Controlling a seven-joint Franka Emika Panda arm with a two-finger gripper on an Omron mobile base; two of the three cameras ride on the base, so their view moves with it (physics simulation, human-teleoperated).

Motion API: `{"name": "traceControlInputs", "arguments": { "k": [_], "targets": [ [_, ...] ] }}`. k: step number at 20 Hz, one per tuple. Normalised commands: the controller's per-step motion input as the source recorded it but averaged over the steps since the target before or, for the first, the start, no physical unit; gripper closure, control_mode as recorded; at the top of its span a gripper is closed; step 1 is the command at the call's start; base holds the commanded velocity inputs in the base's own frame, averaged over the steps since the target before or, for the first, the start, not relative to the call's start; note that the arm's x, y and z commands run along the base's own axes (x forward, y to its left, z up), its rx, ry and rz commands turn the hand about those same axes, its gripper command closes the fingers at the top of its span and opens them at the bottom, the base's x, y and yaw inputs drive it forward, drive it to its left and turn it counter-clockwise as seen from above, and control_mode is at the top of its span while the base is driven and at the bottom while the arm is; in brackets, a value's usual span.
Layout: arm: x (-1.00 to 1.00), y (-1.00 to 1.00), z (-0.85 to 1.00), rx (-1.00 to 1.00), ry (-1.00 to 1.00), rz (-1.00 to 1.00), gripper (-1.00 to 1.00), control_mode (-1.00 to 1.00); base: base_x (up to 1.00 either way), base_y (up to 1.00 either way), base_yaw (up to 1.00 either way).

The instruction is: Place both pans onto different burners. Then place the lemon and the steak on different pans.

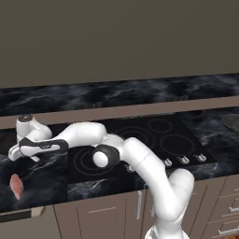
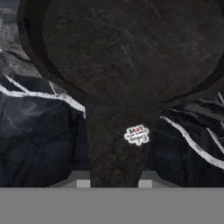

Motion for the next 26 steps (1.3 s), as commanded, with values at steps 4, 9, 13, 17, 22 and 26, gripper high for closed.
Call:
{"name": "traceControlInputs", "arguments": {
  "k": [4,9,13,17,22,26],
  "targets": [
    [-0.16,-0.68,0.00,0.01,0.00,0.00,1.00,-1.00,0.00,0.00,0.00],
    [-0.17,-0.78,0.02,0.06,-0.01,0.00,1.00,-1.00,0.00,0.00,0.00],
    [-0.31,-0.73,0.00,0.12,-0.01,0.00,1.00,-1.00,0.00,0.00,0.00],
    [-0.47,-0.67,0.05,0.13,-0.03,0.01,1.00,-1.00,0.00,0.00,0.00],
    [-0.69,-0.57,0.04,0.12,-0.07,0.03,1.00,-1.00,0.00,0.00,0.00],
    [-0.81,-0.58,0.00,0.06,-0.11,0.01,1.00,-1.00,0.00,0.00,0.00]
  ]
}}
